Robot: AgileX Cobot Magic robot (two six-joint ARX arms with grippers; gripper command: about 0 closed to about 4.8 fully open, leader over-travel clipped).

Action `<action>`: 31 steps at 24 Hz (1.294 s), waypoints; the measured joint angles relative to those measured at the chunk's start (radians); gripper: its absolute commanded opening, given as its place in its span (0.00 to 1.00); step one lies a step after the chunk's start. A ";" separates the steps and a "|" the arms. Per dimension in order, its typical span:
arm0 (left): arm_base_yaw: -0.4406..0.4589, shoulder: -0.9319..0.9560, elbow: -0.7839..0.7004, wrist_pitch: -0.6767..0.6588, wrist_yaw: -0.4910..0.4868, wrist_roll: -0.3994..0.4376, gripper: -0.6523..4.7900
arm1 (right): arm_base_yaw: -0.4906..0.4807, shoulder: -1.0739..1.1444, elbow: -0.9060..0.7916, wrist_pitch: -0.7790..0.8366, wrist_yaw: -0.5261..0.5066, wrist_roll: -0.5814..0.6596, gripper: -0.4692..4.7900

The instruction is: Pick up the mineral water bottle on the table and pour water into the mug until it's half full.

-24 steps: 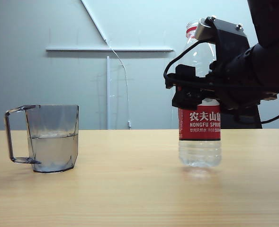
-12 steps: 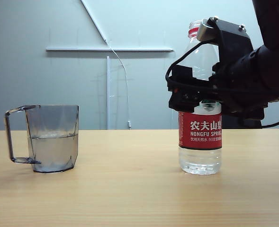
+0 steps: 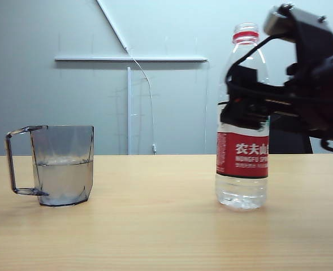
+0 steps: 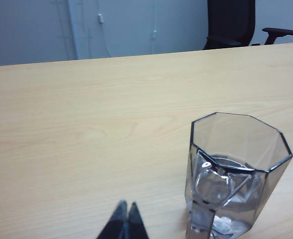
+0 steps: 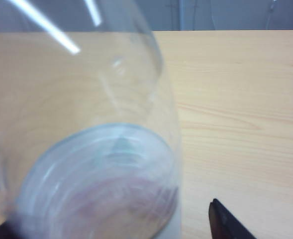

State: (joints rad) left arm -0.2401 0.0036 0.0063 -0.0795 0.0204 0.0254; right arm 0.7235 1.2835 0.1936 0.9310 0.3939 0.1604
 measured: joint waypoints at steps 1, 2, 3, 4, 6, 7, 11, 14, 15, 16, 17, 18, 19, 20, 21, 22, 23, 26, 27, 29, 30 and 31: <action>0.000 0.000 0.000 0.000 0.000 0.000 0.12 | 0.000 -0.020 -0.013 -0.002 0.000 0.000 0.97; 0.000 0.000 0.000 0.000 -0.001 0.000 0.12 | 0.000 -0.040 -0.025 -0.002 -0.001 0.000 0.97; 0.000 0.000 0.000 0.000 -0.001 0.000 0.12 | 0.000 -0.067 -0.041 -0.004 -0.001 0.000 0.97; 0.000 0.000 0.000 0.000 -0.001 0.000 0.12 | 0.001 -0.087 -0.051 -0.005 -0.002 0.000 0.97; 0.000 0.000 0.000 0.000 0.000 0.000 0.12 | 0.006 -0.119 -0.065 -0.010 -0.004 0.000 0.97; 0.000 0.000 0.000 0.000 0.000 0.000 0.12 | 0.014 -0.151 -0.067 -0.043 -0.010 0.000 0.97; 0.028 0.000 0.000 0.000 0.000 0.000 0.12 | 0.041 -0.174 -0.068 -0.085 -0.021 0.000 0.97; 0.063 0.000 0.000 0.000 0.000 0.000 0.12 | 0.077 -0.174 -0.068 -0.085 -0.027 0.000 0.97; 0.072 0.000 0.000 0.000 0.000 0.000 0.12 | 0.089 -0.174 -0.068 -0.085 -0.025 0.000 0.97; 0.082 0.000 0.000 0.000 0.001 0.000 0.12 | 0.108 -0.178 -0.068 -0.089 -0.024 0.000 0.97; 0.092 0.000 0.000 0.000 0.001 0.000 0.12 | 0.119 -0.183 -0.068 -0.096 -0.024 0.000 0.97; 0.103 0.000 0.000 0.000 0.001 0.000 0.12 | 0.140 -0.192 -0.068 -0.109 -0.007 0.000 0.97; 0.108 0.000 0.000 0.000 0.000 0.000 0.12 | 0.152 -0.199 -0.068 -0.124 0.011 0.000 0.97; 0.117 0.000 0.000 0.000 0.001 0.000 0.12 | 0.165 -0.213 -0.068 -0.156 0.045 0.000 0.97; 0.121 0.000 0.000 0.000 0.001 0.000 0.12 | 0.170 -0.225 -0.069 -0.175 0.062 0.000 0.97; 0.129 0.001 0.000 0.000 0.001 0.000 0.12 | 0.175 -0.250 -0.070 -0.207 0.076 0.000 0.97; 0.135 0.001 0.000 0.000 0.001 0.000 0.12 | 0.177 -0.269 -0.070 -0.225 0.077 0.000 0.97; 0.139 0.001 0.000 0.000 0.000 0.000 0.12 | 0.180 -0.357 -0.070 -0.317 0.077 0.000 0.97; 0.140 0.001 0.000 0.000 0.001 0.000 0.12 | 0.181 -0.380 -0.070 -0.340 0.079 0.001 0.97; 0.140 0.001 0.000 0.000 0.000 0.000 0.12 | 0.184 -0.460 -0.070 -0.427 0.092 0.011 0.97; 0.141 0.001 0.000 0.000 0.000 0.000 0.12 | 0.184 -0.521 -0.070 -0.477 0.098 0.022 0.97; 0.144 0.001 0.000 0.000 0.001 0.000 0.12 | 0.184 -0.554 -0.070 -0.504 0.101 0.025 0.97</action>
State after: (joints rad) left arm -0.0959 0.0044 0.0063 -0.0799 0.0212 0.0254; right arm 0.9077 0.7292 0.1238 0.4274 0.4946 0.1852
